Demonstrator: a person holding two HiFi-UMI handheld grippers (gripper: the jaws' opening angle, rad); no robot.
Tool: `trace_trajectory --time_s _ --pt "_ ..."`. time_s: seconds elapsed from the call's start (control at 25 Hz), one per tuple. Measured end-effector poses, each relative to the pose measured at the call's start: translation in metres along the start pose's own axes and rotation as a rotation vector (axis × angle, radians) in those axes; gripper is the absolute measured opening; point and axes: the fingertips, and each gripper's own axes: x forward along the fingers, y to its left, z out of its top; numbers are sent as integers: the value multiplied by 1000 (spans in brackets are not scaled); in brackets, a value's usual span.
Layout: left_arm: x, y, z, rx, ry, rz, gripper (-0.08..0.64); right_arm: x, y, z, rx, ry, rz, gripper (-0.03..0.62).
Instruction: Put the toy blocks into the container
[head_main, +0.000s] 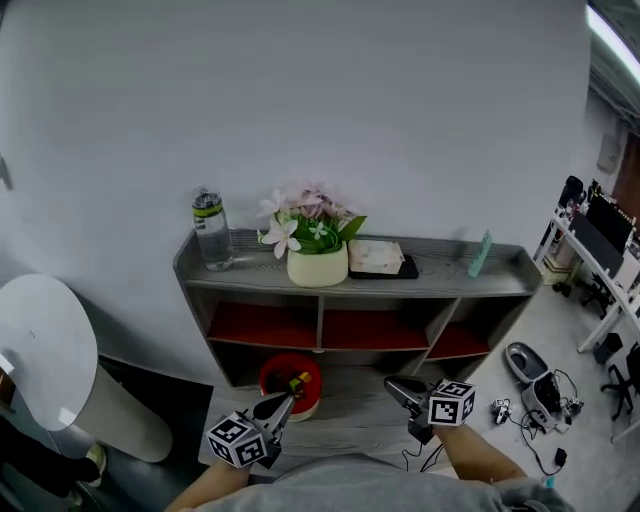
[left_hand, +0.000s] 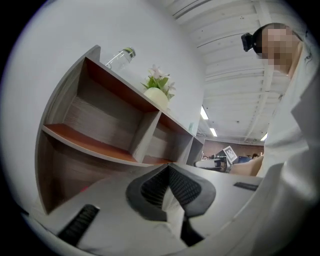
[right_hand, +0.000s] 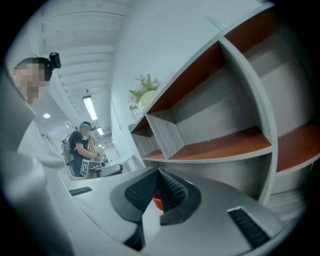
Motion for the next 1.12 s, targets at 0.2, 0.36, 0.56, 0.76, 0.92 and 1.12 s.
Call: trace_trajectory --time_s 0.2,0.36,0.56,0.76,0.92,1.12 --pt "23 -31 -9 11 -10 23 11 -28 -18 7 -8 -20 27 14" --pt "20 -37 -9 33 0 46 11 -34 -16 7 -32 -53 37 12" --pt "10 -33 -5 49 1 58 11 -38 -10 3 -76 -50 13 12" --pt "7 -34 -6 47 2 41 11 -39 -8 -2 -101 -33 -19 12" --pt "7 -36 -6 50 6 23 11 -38 -6 -4 -111 -27 -36 12" --pt "6 -35 -7 47 2 18 11 -40 -6 -7 -120 -18 -48 12"
